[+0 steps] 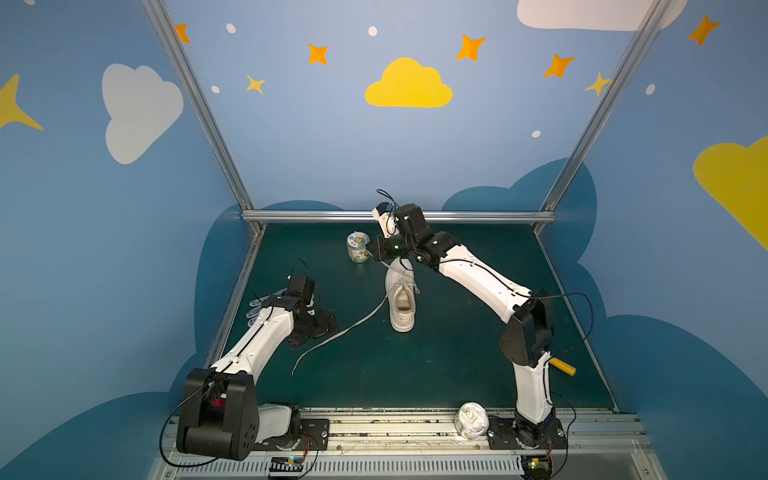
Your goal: Tie the shoes
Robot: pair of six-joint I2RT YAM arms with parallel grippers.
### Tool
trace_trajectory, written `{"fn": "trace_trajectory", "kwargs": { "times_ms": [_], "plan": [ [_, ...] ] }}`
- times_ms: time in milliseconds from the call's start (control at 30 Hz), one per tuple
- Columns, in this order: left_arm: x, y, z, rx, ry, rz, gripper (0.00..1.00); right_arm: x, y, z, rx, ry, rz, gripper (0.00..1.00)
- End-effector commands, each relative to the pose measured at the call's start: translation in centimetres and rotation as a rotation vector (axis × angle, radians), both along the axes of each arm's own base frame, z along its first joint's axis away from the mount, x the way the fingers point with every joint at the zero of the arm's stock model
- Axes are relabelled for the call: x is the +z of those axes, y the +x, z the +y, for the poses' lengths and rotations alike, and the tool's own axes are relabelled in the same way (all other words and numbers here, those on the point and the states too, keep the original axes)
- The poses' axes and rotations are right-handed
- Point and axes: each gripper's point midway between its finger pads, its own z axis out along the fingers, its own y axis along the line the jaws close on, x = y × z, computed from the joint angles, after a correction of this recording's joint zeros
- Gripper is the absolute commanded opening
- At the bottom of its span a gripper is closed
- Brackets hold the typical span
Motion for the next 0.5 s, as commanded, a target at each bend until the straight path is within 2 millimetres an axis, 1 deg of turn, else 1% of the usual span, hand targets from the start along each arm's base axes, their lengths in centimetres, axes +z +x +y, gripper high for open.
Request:
{"fn": "trace_trajectory", "kwargs": {
  "times_ms": [0,233,467],
  "plan": [
    [0.2,-0.5,-0.1,-0.002,-0.01,-0.009,0.99,-0.2,0.4,2.2,0.031,0.02,-0.02,0.0],
    [-0.3,-0.9,-0.2,0.007,-0.025,-0.002,0.99,-2.8,-0.5,7.2,0.117,0.045,0.003,0.0],
    [-0.1,-1.2,-0.2,0.015,-0.027,-0.006,0.99,-4.9,-1.0,10.5,0.163,0.089,0.026,0.0]
  ]
}}
